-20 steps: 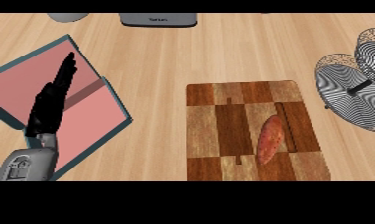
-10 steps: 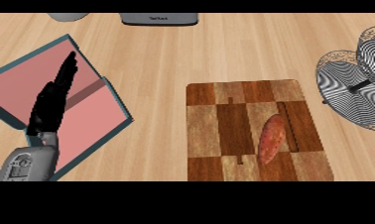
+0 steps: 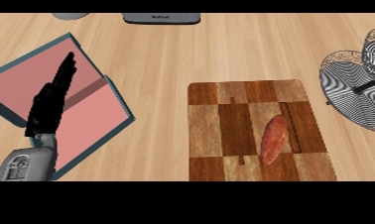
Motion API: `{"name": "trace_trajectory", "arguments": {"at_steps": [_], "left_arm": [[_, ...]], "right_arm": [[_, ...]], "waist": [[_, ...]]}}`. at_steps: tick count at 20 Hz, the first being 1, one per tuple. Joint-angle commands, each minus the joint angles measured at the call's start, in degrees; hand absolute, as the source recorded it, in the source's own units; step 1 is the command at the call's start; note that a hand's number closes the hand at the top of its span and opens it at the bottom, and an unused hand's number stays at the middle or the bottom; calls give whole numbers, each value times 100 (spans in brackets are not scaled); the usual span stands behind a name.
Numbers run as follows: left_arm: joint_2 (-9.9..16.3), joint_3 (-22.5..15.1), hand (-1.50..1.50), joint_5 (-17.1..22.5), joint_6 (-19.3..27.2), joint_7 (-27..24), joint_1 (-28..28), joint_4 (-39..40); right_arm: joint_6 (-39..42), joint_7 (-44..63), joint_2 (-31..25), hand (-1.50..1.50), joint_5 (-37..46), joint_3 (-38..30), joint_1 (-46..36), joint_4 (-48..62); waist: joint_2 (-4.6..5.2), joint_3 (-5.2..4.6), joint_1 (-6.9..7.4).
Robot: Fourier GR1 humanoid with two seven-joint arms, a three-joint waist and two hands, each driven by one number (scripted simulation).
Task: Pick the lemon from the cutting board and place it in the tiered basket
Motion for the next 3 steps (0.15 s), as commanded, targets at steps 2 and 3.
{"name": "trace_trajectory", "arguments": {"at_steps": [2, 3], "left_arm": [[94, 119, 0, 98, -85, -72, 25, 31], [-32, 46, 0, 55, -18, -185, 60, 146]], "right_arm": [[748, -927, -316, -150, -220, -238, 330, 571], [620, -905, -199, -150, -223, -218, 293, 594]], "waist": [[0, 21, -48], [27, 24, -10]]}}
